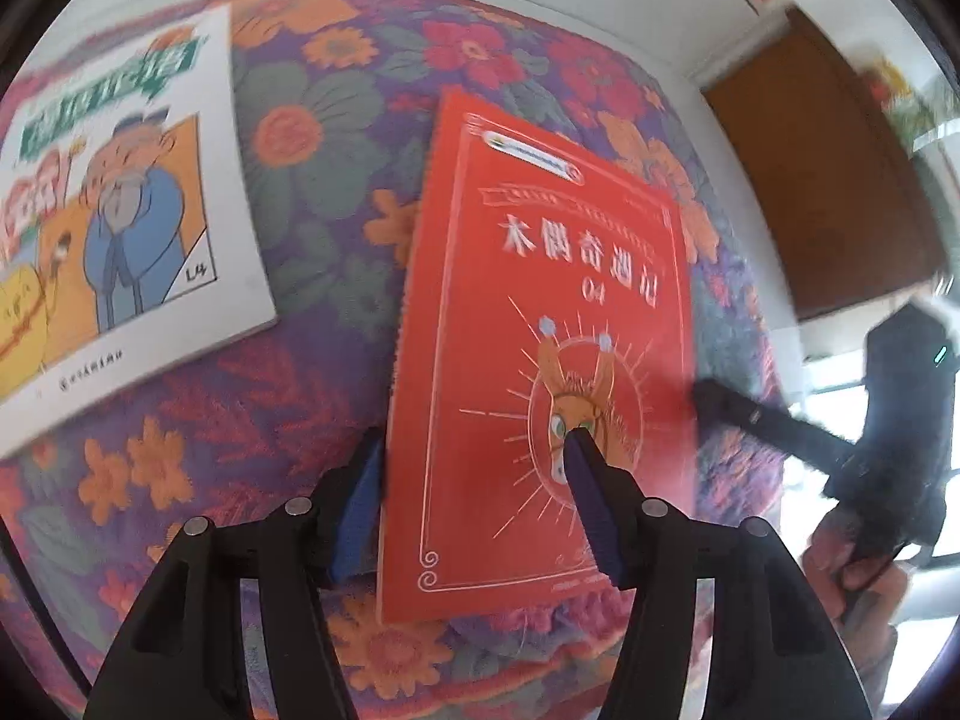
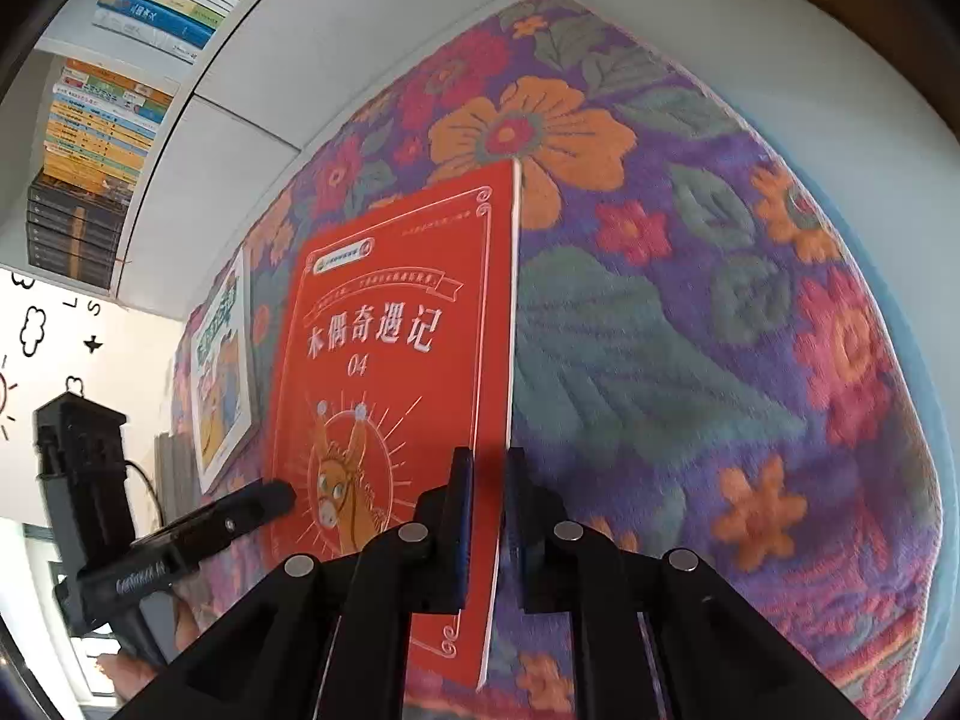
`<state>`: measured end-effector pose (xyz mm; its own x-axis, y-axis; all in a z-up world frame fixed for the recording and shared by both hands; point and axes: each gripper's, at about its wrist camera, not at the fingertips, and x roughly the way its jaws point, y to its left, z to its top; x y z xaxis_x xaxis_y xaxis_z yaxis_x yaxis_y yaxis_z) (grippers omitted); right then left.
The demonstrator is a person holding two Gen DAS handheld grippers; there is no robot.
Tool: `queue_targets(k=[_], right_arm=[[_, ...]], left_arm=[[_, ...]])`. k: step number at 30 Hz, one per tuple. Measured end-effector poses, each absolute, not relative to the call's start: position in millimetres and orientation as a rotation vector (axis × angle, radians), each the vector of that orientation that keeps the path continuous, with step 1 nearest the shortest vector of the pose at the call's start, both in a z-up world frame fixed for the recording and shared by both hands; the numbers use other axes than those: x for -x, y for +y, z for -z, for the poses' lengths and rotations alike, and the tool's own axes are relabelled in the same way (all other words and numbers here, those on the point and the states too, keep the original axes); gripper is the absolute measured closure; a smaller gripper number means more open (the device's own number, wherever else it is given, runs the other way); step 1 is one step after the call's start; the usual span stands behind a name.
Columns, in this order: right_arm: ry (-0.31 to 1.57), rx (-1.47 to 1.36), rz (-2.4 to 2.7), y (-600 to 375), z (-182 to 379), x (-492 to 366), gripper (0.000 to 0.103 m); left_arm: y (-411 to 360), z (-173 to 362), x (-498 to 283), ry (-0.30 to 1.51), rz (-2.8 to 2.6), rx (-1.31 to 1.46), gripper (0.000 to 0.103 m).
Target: Organize books
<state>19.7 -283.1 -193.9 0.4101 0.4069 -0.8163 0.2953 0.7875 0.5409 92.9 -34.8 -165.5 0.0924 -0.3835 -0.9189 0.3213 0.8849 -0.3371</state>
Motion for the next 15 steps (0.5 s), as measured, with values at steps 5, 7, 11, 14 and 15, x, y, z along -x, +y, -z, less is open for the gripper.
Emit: queue_targets(k=[5,7,11,14,15], right_arm=[[1.169,-0.655,-0.085,-273.2,189.0,-19.5,0.079],[1.189,-0.62,-0.102,-268.2,188.8,-21.4,0.079],[1.25,-0.633,-0.184,-271.1,194.4,-16.2,0.08],[1.267,-0.638,-0.218,-276.6,202.6,-14.2,0.08],[1.267,-0.648,-0.228,-277.5,204.0,-14.4,0.08]], left_arm=[[-33.2,162.4,-67.8,1.406,0.557,0.031,0.047],[-26.9,164.3,-57.9,1.444,0.587,0.056,0.047],[-10.0,171.8,-69.5,1.48,0.592,0.192,0.047],[-10.5,173.7,-82.9,1.496,0.595,0.217,0.049],[-13.8,173.5,-86.4,1.496,0.594,0.199,0.049]])
